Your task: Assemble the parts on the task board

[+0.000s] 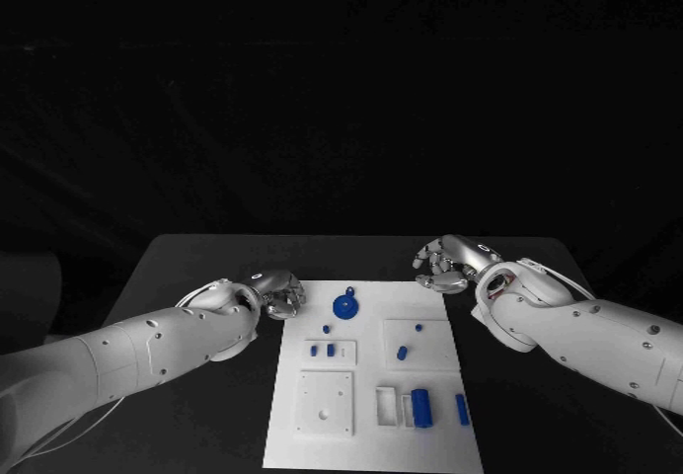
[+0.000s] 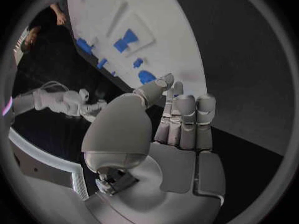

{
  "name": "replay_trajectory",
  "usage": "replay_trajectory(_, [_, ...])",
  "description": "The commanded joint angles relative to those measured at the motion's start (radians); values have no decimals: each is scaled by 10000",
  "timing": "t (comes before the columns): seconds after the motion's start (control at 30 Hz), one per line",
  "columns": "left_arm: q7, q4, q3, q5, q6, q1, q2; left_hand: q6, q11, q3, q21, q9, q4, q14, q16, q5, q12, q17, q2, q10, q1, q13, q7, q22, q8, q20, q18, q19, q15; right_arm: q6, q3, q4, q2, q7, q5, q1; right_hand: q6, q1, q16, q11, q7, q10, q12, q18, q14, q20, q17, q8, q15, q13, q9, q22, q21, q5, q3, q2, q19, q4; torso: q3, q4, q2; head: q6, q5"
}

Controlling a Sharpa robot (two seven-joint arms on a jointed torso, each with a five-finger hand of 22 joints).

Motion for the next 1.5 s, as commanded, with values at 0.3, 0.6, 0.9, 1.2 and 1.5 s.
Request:
replay_trajectory(0.3, [2612, 1190, 34, 7526, 1199, 806, -953, -346, 163, -1073, -1755, -36, 640, -2188, -2252, -688, 273, -976, -330, -31, -2360, 103, 224, -720, -2, 434, 723, -1893, 222, 1279, -115, -300, -36, 1025, 516, -10, -396, 163, -451, 239, 264, -177, -3514, 454, -498, 251, -372, 2, 343, -2469, 7, 47, -607, -869, 72, 176, -572, -415, 6, -6, -18, 150, -83])
replay_trajectory(0.6, [2939, 2262, 35, 8438, 1535, 979, -1480, -543, 382, -1421, -3609, 104, -22, -3774, -5636, -683, 333, -2341, 70, -252, -1930, 115, 235, -1617, 169, 1132, 20, -3379, 1220, 1494, -310, -242, -184, 953, -1729, -329, -286, 548, -321, 652, 329, 488, -7673, 454, -12, 102, -644, 240, 655, -4992, 88, 63, -636, -1535, -120, 333, -86, -854, 4, 15, -29, 134, -168])
replay_trajectory(0.9, [3010, 2602, 33, 8791, 1162, 976, -1518, -634, 434, -1567, -3963, 129, -41, -3926, -6842, -657, 219, -2605, 235, -349, -1527, 21, 247, -1752, 239, 1521, 189, -3594, 1591, 1512, -642, -271, -47, 609, -3255, -552, -164, 827, -226, 720, 286, 1322, -9294, 454, 355, 66, -869, 309, 709, -5797, -11, 74, -640, -1765, -86, 277, 298, -930, -6, 9, -43, 44, -190])
replay_trajectory(1.2, [3010, 2732, 33, 8849, 984, 975, -1519, -620, 457, -1614, -3947, 129, -27, -3780, -6945, -653, 206, -2571, 251, -349, -1498, 4, 258, -1729, 265, 1522, 207, -3555, 1574, 1351, -840, -409, 271, 126, -3976, -698, -79, 970, -199, 709, 266, 1727, -9828, 454, 447, 123, -971, 315, 701, -6027, -137, 80, -687, -2092, 179, 76, 410, -782, -7, 15, -23, 18, -199])
replay_trajectory(1.5, [2976, 2720, 32, 8856, 958, 975, -1530, -637, 474, -1657, -3973, 122, -23, -3785, -7064, -653, 182, -2565, 247, -384, -1525, -15, 265, -1727, 267, 1533, 197, -3585, 1591, 1314, -892, -632, 494, -116, -4265, -847, -26, 1010, -179, 696, 254, 1919, -10019, 454, 473, 144, -1011, 328, 688, -6096, -199, 92, -702, -2220, 343, 3, 457, -663, -12, 17, -26, -27, -164])
